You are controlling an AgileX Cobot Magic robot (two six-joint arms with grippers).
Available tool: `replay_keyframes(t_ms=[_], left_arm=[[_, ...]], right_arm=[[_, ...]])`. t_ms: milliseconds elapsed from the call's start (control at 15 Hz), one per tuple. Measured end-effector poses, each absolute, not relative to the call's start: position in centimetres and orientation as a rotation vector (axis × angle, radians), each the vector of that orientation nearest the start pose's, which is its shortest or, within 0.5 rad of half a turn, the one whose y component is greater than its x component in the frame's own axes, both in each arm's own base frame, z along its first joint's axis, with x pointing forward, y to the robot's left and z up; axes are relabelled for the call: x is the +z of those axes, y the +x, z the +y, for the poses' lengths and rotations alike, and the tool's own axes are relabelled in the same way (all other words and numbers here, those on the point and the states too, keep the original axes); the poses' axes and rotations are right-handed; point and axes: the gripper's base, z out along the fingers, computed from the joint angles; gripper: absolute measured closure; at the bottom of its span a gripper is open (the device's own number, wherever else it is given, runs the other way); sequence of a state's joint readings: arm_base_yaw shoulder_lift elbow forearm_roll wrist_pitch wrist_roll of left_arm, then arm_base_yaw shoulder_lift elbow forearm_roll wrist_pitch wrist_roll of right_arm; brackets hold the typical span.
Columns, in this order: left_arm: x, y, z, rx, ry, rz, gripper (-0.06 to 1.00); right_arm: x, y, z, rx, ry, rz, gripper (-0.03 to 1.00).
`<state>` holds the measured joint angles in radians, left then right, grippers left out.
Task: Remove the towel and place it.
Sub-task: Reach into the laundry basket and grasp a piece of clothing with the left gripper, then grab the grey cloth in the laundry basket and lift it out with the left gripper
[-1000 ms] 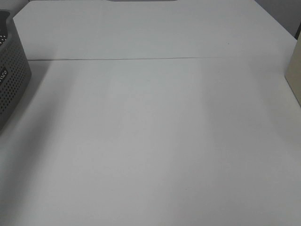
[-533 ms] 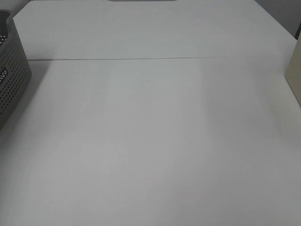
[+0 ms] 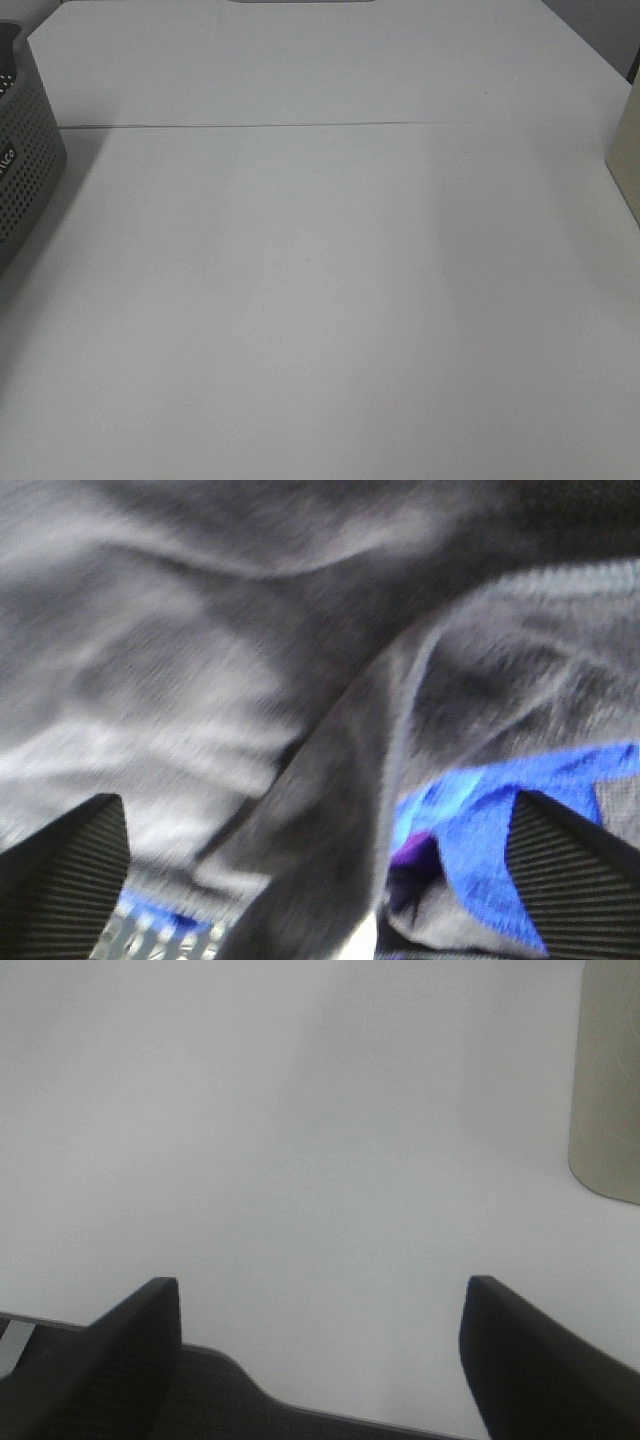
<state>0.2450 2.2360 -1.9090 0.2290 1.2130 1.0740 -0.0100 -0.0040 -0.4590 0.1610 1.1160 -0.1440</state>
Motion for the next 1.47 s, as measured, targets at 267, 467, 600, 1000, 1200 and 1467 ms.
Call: replay_keyframes(t_ms=[267, 467, 600, 1000, 1200, 1467], left_arm=[[18.2, 44.8, 13.2, 0.351, 1.391, 2.859, 0.16], [19.1, 44.9, 14.3, 0.388, 1.266, 2.882, 0.62], [19.1, 44.9, 14.4, 0.390, 1.248, 2.887, 0.71], [19.1, 44.9, 14.4, 0.387, 1.089, 2.936, 0.80], [20.5, 44.8, 14.2, 0.407, 1.035, 2.923, 0.94], [30.3, 42.3, 12.0, 0.328, 0.709, 2.735, 0.94]], right_arm=[[26.2, -0.4, 1.3, 0.105, -0.152, 2.121, 0.21], [26.2, -0.4, 1.3, 0.105, -0.152, 2.121, 0.21], [26.2, -0.4, 1.3, 0.105, -0.152, 2.121, 0.21], [26.2, -0.4, 1.3, 0.105, -0.152, 2.121, 0.21], [26.2, -0.4, 1.3, 0.105, -0.152, 2.121, 0.21], [26.2, -0.4, 1.3, 0.105, -0.152, 2.121, 0.21]])
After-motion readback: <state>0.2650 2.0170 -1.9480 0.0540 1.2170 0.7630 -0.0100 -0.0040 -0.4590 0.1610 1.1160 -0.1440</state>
